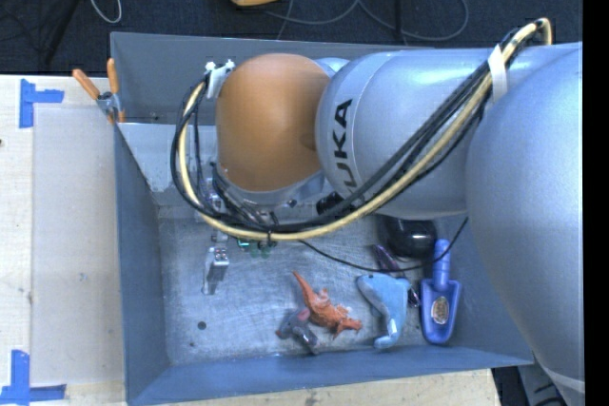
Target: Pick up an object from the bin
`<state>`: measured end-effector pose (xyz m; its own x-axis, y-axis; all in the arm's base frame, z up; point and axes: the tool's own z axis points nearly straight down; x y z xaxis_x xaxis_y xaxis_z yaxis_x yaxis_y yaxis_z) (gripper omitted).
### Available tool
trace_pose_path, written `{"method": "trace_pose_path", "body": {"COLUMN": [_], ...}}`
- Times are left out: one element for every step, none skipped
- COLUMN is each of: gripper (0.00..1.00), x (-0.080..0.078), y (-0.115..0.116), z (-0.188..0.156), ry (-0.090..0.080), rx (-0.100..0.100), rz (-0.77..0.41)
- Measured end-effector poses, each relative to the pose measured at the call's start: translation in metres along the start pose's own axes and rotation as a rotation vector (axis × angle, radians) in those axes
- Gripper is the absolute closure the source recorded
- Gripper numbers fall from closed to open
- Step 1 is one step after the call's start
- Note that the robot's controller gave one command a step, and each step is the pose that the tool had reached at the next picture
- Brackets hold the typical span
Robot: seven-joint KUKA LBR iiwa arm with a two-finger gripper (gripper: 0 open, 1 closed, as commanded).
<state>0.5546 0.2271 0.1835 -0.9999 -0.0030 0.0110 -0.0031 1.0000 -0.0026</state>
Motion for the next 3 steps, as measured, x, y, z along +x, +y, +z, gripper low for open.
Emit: {"method": "trace_pose_path", "body": {"gripper": [0.00,0.00,0.00], "x": [-0.002,-0.002,0.012], "y": [-0.001,-0.001,-0.076], "z": [-0.005,-0.005,0.023], "ry": [-0.008,-0.008,-0.008], "rx": [-0.002,-0.002,-0.001], "rz": [0.004,0.004,-0.107]}}
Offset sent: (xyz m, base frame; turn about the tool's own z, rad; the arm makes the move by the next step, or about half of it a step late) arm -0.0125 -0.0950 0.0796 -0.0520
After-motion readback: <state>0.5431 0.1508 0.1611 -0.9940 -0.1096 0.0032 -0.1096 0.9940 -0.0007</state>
